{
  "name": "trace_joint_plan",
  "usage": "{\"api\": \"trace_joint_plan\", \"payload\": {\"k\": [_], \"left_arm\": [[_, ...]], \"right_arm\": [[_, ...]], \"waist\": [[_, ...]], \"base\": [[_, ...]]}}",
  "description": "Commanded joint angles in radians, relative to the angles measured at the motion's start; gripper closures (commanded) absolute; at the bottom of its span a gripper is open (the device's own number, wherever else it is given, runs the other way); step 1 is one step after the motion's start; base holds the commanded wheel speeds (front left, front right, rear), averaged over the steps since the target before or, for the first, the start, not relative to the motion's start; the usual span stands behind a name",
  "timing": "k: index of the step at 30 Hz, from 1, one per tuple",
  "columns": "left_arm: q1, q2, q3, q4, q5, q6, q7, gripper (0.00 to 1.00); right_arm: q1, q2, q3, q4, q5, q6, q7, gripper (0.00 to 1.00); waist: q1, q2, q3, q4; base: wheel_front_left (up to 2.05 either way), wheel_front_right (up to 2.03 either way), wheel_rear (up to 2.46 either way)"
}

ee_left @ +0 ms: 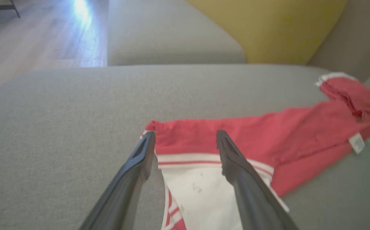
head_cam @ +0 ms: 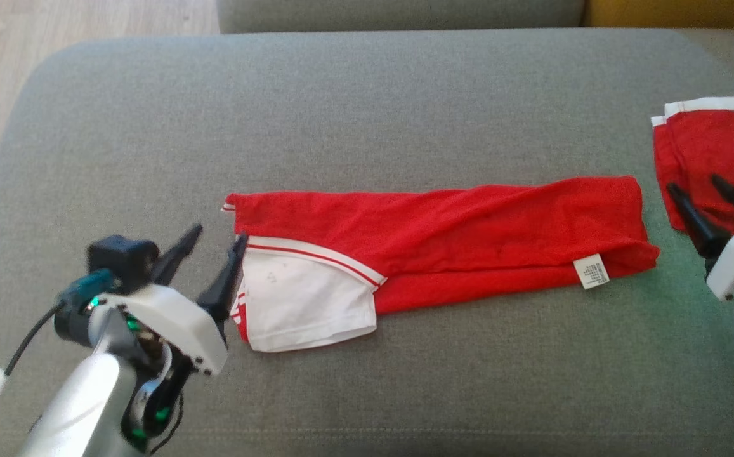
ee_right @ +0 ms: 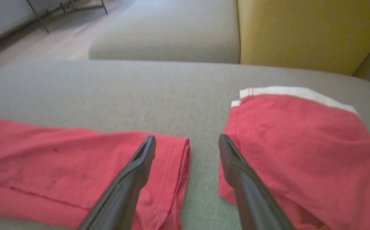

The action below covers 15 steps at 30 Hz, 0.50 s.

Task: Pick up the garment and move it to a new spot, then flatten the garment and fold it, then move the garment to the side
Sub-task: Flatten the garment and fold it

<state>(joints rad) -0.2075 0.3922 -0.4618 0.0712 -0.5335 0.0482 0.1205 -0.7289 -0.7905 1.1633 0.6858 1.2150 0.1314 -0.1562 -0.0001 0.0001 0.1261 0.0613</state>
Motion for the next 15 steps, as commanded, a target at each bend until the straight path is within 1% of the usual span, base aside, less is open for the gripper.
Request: {"api": "trace_joint_plan", "payload": {"k": [1,4,8,10,12,15], "left_arm": [[-0.044,-0.006,0.072,-0.023,-0.019,0.019,-0.049,0.0],[-0.043,-0.062,0.113,-0.005,-0.056,0.038,-0.134,0.0],[-0.039,-0.124,0.15,0.029,-0.091,0.047,-0.238,0.0],[-0.037,-0.145,0.165,0.046,-0.1,0.045,-0.292,0.0],[-0.033,-0.168,0.186,0.057,-0.108,0.037,-0.34,0.0],[-0.016,-0.204,0.221,0.072,-0.117,0.017,-0.373,0.0]], "right_arm": [[-0.012,-0.01,-0.027,-0.01,0.011,-0.001,-0.04,0.0],[-0.007,0.017,-0.067,-0.025,0.007,-0.001,-0.082,0.0],[0.009,0.058,-0.156,-0.047,-0.015,-0.001,-0.103,0.0],[0.02,0.08,-0.241,-0.064,-0.046,-0.001,-0.105,0.0],[0.052,0.111,-0.346,-0.087,-0.093,-0.001,-0.105,0.0],[0.143,0.17,-0.5,-0.133,-0.211,-0.001,-0.105,0.0]], "waist": [[0.0001,-0.0001,-0.014,0.001],[0.0001,-0.0001,-0.029,0.001],[0.0001,-0.0001,-0.05,0.0],[0.0001,-0.0001,-0.057,-0.002],[0.0001,-0.0001,-0.064,-0.004],[0.0001,-0.0001,-0.07,-0.006]], "base": [[0.0,0.0,0.0],[0.0,0.0,0.0],[0.0,0.0,0.0],[0.0,0.0,0.0],[0.0,0.0,0.0],[0.0,0.0,0.0]]}}
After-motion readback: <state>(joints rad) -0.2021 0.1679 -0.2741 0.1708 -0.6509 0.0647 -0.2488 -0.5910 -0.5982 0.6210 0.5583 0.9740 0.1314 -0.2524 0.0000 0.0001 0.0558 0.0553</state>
